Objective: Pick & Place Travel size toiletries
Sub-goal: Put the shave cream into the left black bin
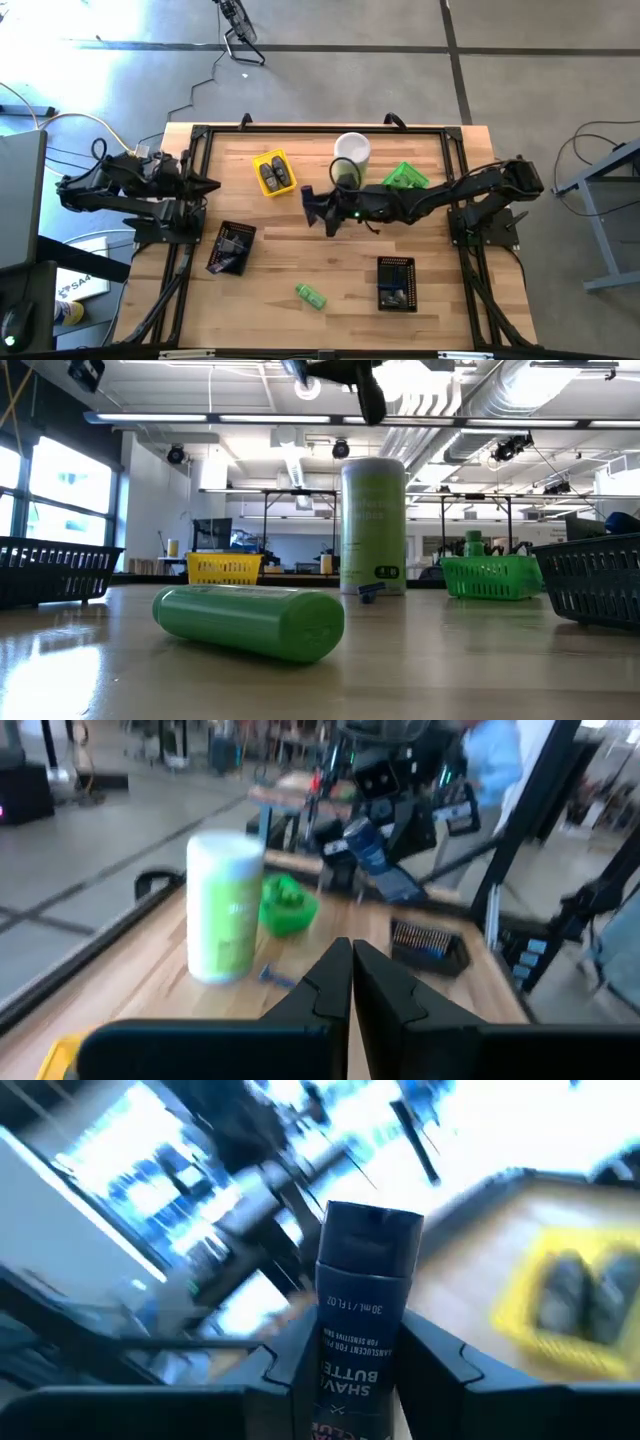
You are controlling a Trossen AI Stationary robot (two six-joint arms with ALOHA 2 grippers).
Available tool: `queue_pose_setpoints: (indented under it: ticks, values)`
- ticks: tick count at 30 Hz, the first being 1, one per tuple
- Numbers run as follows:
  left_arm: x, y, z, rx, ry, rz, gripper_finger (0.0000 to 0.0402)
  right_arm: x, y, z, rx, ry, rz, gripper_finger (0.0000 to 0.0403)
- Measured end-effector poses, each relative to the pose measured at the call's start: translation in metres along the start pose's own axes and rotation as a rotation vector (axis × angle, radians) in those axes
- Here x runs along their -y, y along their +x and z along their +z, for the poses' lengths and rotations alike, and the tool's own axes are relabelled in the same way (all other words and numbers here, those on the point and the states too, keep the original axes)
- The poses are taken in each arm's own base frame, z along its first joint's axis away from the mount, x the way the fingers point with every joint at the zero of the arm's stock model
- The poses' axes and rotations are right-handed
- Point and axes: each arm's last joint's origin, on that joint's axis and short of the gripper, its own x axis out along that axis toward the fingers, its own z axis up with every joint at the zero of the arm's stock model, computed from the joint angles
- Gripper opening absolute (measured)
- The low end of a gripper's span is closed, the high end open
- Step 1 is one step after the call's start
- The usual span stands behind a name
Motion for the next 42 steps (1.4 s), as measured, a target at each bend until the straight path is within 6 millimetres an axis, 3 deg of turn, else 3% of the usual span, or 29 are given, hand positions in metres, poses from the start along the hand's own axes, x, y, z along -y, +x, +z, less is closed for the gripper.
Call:
queue_pose_setpoints:
  ticks: [11, 17, 26, 35, 42]
  values:
    - [0.017, 0.024, 0.034, 0.237, -0.064, -0.190, 0.0010, -0.021, -0.007, 0.031, 0.323, -0.122, 0.203, 0.0105]
    - [0.028, 0.057, 0.043, 0.269, -0.098, -0.251, 0.0010, -0.028, -0.013, 0.042, 0.454, -0.206, 0.270, 0.0105]
    - [0.044, 0.104, 0.056, 0.388, -0.362, -0.374, 0.0010, -0.037, -0.028, 0.058, 0.691, -0.332, 0.353, 0.0105]
    - [0.053, 0.141, 0.060, 0.510, -0.621, -0.517, 0.0010, -0.042, -0.037, 0.065, 0.824, -0.467, 0.422, 0.0105]
    - [0.055, 0.175, 0.048, 0.519, -0.816, -0.593, 0.0010, -0.040, -0.036, 0.067, 0.834, -0.552, 0.447, 0.0105]
